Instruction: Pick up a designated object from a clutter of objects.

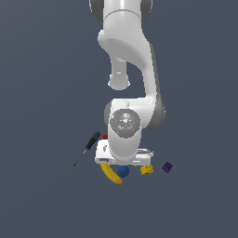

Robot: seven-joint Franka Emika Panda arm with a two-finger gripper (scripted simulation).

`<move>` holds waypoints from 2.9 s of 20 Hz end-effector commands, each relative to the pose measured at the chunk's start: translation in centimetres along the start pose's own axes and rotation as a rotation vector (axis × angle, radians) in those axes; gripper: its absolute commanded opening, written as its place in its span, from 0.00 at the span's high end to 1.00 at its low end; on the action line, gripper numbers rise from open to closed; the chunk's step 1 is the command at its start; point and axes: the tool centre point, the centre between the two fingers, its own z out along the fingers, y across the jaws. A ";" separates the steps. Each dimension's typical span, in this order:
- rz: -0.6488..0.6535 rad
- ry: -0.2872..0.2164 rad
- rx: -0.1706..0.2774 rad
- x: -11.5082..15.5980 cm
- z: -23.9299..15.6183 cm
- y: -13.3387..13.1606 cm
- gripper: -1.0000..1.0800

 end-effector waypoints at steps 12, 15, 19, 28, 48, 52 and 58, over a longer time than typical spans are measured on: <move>0.003 0.000 0.001 0.6 2.6 -0.4 0.04; 0.003 0.000 0.001 0.6 3.7 -0.4 0.04; 0.003 0.001 0.001 0.5 5.9 -0.4 0.04; 0.003 0.002 0.001 0.7 7.3 -0.4 1.00; 0.003 0.027 0.003 1.4 2.7 0.0 1.00; 0.003 0.024 0.003 1.1 -0.4 0.5 1.00; 0.003 0.019 0.003 0.6 -6.7 1.4 1.00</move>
